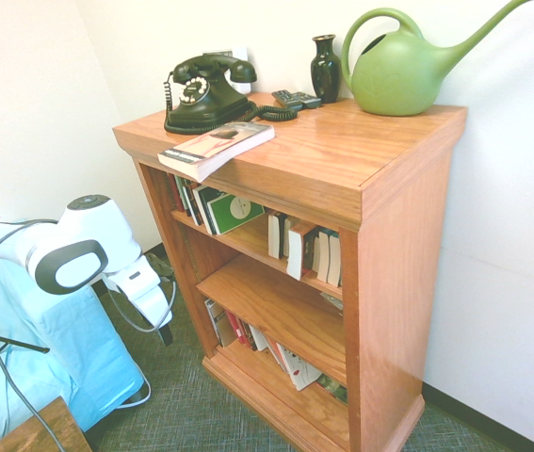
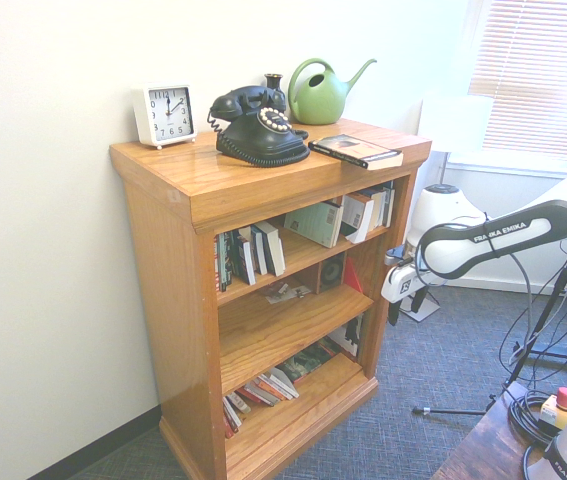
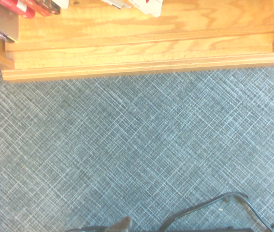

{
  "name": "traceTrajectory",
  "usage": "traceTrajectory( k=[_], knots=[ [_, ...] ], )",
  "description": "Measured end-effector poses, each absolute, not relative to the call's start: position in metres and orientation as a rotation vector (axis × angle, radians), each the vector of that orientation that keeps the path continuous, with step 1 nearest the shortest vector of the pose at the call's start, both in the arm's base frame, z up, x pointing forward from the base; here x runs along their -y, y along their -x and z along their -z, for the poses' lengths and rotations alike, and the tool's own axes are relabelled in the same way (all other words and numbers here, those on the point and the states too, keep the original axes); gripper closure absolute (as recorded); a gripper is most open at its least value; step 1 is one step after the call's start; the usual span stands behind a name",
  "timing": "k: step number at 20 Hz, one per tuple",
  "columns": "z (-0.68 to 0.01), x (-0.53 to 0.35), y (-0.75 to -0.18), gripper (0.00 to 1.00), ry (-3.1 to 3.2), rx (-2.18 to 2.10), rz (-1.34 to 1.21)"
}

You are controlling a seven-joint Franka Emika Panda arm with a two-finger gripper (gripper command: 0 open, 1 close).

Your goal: Organize the shelf

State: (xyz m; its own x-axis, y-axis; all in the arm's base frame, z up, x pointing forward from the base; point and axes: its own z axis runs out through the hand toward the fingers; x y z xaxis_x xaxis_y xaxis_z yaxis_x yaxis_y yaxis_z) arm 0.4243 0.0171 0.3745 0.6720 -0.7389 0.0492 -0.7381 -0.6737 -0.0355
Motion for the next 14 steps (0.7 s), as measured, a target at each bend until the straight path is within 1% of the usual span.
traceTrajectory(
  k=[3, 6, 10, 14],
  knots=[
    [-0.375, -0.016, -0.425, 0.00, 2.874, -1.257, 0.108],
    [-0.384, -0.007, -0.430, 0.00, 2.933, -1.242, 0.203],
    [-0.427, 0.000, -0.435, 0.00, 3.031, -1.220, 0.477],
    [-0.480, -0.014, -0.419, 0.00, 3.109, -1.181, 0.809]
  ],
)
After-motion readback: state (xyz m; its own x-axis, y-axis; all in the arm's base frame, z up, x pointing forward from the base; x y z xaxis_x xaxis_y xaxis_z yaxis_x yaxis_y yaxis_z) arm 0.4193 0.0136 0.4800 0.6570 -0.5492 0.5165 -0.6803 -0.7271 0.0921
